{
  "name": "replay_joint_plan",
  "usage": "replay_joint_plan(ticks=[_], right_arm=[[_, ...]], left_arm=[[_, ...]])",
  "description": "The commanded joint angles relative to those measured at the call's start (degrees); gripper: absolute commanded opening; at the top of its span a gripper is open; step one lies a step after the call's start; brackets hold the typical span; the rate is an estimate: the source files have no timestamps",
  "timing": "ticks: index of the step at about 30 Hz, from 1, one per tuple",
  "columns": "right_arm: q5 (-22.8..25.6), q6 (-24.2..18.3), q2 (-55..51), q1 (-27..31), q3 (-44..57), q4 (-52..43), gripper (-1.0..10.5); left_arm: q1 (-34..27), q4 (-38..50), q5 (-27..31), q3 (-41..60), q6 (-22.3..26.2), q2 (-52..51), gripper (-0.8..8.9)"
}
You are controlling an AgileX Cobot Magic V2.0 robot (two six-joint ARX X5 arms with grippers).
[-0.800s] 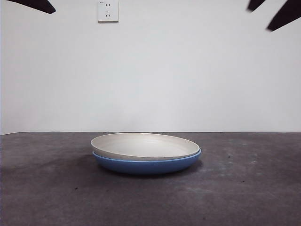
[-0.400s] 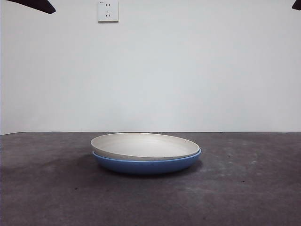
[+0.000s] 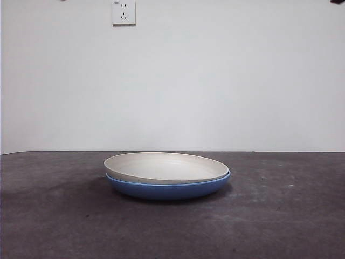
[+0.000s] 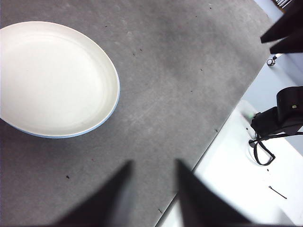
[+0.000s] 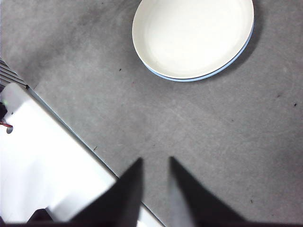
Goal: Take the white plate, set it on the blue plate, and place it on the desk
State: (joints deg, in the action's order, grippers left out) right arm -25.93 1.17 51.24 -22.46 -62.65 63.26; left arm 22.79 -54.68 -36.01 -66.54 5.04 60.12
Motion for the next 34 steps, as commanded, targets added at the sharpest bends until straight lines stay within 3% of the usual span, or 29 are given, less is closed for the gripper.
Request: replay_joint_plan(ticks=[1, 14, 27, 29, 34], right_arm=[[-0.1, -1.7, 0.3, -0.3, -1.1, -0.4, 0.1], [0.0, -1.7, 0.3, -0.3, -1.1, -8.0, 0.1], [0.0, -1.7, 0.3, -0.3, -1.1, -8.5, 0.1], [0.0, -1.7, 0.3, -0.3, -1.1, -8.4, 0.1], [0.0, -1.7, 0.3, -0.3, -1.1, -8.4, 0.1]], left_arm=[[0.3, 0.3, -0.4, -0.5, 0.5, 0.4, 0.17], [0.3, 0.3, -0.4, -0.5, 0.5, 0.4, 0.19], [0.1, 0.5, 0.0, -0.5, 1.4, -0.8, 0.19], [-1.4, 2.2, 1.8, -0.5, 3.5, -2.5, 0.18], [-9.4, 17.5, 5.3, -0.4, 4.7, -9.7, 0.19]])
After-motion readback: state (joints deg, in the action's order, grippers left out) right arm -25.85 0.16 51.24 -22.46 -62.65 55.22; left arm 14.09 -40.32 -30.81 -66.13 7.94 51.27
